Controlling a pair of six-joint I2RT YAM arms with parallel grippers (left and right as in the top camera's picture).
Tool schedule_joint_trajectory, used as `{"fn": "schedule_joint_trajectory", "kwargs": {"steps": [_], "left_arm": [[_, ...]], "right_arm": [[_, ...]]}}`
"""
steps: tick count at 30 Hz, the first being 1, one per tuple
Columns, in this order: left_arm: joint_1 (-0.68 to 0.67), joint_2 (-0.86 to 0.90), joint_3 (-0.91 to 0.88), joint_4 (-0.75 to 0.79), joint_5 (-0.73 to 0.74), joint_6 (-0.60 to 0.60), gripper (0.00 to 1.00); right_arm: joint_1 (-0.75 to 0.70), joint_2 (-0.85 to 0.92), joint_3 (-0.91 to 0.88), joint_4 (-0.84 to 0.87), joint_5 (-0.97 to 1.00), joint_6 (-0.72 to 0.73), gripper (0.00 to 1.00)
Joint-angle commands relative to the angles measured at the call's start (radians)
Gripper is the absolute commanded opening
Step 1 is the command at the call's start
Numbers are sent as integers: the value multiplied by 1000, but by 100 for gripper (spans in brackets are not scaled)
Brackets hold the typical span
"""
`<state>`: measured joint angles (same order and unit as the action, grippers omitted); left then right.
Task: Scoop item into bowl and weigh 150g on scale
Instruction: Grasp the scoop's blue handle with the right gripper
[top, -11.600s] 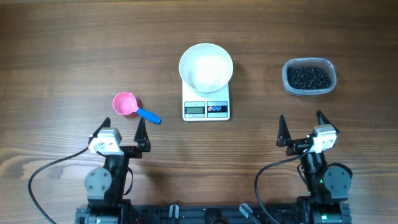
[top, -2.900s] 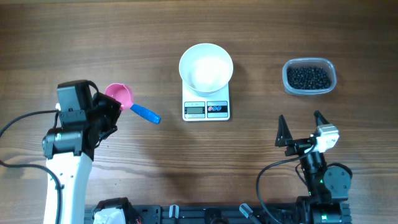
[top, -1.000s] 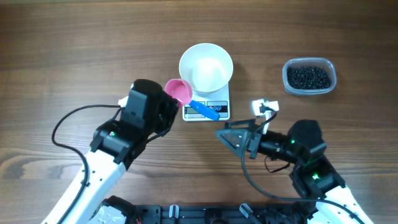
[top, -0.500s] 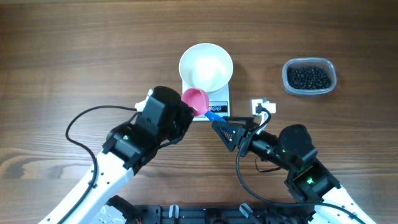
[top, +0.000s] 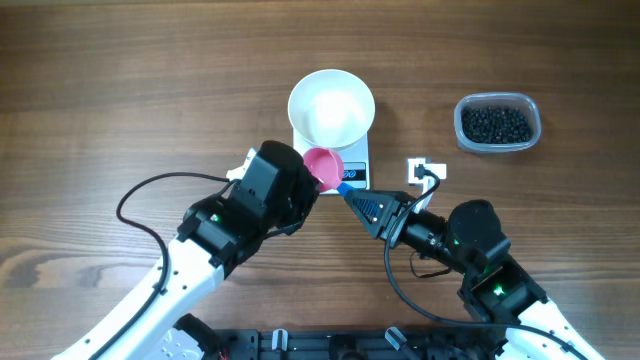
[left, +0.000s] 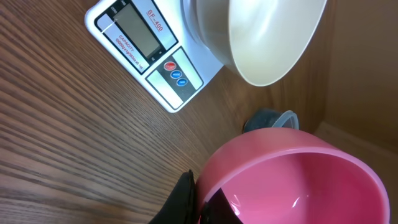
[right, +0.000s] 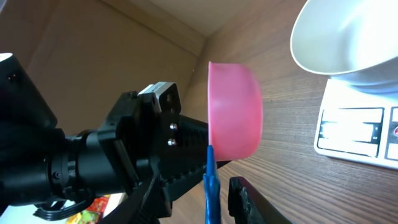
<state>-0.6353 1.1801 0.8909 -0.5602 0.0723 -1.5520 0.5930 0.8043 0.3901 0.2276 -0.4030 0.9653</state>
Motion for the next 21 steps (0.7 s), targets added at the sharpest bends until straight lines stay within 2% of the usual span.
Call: {"fn": "schedule_joint_trajectory", "kwargs": {"steps": [1, 11, 21], "left_arm": [[-5, 5, 0, 5, -17, -39, 4], [-5, 5, 0, 3, -4, -37, 4], [-9, 5, 0, 3, 20, -27, 4]], "right_arm": [[5, 4, 23, 5, -47, 15, 39], [5, 4, 23, 4, -127, 4, 31], [5, 8, 23, 1, -93, 4, 32]]}}
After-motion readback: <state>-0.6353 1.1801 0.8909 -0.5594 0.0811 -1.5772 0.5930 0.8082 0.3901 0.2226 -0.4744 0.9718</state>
